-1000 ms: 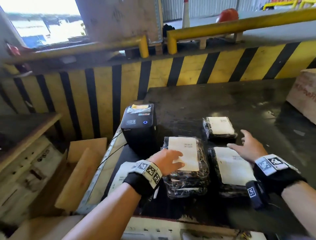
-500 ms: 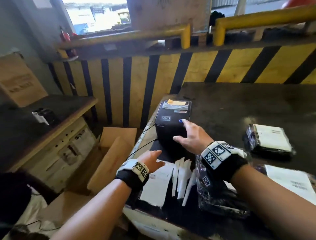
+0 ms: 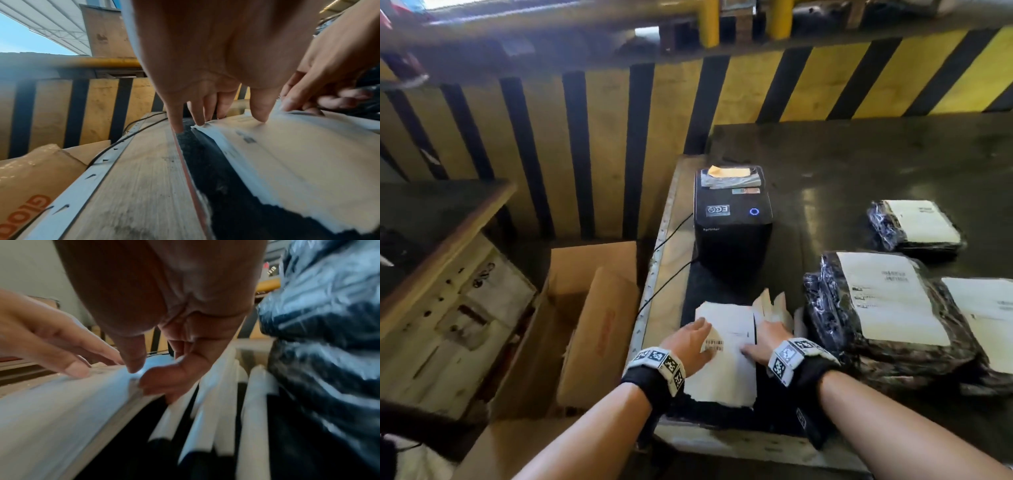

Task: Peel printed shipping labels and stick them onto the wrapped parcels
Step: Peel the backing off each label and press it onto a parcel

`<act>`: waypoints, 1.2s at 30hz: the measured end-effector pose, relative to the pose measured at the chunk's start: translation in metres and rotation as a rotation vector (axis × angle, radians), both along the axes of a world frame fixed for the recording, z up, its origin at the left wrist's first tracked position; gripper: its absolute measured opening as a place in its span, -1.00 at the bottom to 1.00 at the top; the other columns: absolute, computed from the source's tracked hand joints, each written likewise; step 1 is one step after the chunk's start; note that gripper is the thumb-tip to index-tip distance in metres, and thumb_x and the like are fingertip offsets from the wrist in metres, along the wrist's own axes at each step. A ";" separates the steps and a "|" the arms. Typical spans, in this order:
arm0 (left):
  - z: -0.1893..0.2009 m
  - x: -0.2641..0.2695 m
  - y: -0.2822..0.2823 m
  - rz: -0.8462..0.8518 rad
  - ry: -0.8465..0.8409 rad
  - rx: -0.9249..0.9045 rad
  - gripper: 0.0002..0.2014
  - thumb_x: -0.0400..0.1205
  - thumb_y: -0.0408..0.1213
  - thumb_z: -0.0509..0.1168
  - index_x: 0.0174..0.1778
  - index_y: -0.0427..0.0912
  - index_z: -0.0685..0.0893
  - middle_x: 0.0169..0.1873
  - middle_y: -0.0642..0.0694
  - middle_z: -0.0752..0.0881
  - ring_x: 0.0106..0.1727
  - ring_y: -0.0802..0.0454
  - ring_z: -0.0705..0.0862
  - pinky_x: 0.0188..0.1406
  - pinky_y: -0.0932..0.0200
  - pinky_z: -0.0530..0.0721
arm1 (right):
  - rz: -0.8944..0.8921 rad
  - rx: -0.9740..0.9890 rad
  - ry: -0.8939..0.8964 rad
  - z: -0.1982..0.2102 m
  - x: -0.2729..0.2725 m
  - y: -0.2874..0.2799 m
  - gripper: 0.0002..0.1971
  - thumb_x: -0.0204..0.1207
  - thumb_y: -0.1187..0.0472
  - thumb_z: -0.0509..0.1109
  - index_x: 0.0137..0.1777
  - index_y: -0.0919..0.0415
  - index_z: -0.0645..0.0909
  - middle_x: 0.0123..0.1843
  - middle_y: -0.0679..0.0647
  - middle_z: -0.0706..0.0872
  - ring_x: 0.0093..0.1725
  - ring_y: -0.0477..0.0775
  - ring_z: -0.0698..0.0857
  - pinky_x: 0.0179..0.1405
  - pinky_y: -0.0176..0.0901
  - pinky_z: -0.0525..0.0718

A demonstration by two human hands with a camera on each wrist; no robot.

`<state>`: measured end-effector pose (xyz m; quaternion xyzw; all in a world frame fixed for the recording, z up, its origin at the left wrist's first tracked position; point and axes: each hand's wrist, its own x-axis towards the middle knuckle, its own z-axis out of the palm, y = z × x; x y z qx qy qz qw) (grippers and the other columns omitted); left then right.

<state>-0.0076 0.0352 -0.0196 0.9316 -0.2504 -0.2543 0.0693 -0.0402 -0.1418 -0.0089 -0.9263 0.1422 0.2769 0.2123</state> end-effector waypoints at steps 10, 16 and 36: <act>-0.001 0.011 0.007 -0.064 -0.087 -0.025 -0.46 0.66 0.03 0.20 0.52 -0.13 0.34 0.50 -0.03 0.42 0.36 -0.11 0.57 0.30 0.03 0.58 | -0.128 0.077 -0.017 -0.002 0.003 -0.007 -0.67 0.44 -0.02 0.45 -0.47 0.08 0.51 -0.33 0.00 0.62 -0.25 -0.02 0.59 -0.56 -0.36 0.36; -0.004 0.015 0.008 -0.036 -0.069 -0.035 -0.53 0.62 0.07 0.23 0.38 -0.09 0.43 0.31 -0.02 0.58 0.17 -0.09 0.66 0.10 0.04 0.67 | -0.119 0.054 -0.131 0.000 -0.002 -0.006 -0.78 0.53 0.08 0.39 -0.15 0.23 0.74 -0.05 0.15 0.77 -0.12 0.05 0.65 -0.28 -0.32 0.44; -0.005 0.012 0.011 -0.030 -0.017 -0.059 -0.61 0.63 0.02 0.26 0.30 -0.09 0.44 0.24 0.01 0.56 0.13 -0.02 0.65 0.00 0.14 0.70 | -0.145 0.055 -0.192 -0.001 -0.002 -0.007 -0.66 0.57 -0.01 0.31 -0.37 0.17 0.56 -0.31 0.08 0.61 -0.27 0.08 0.63 -0.35 -0.26 0.52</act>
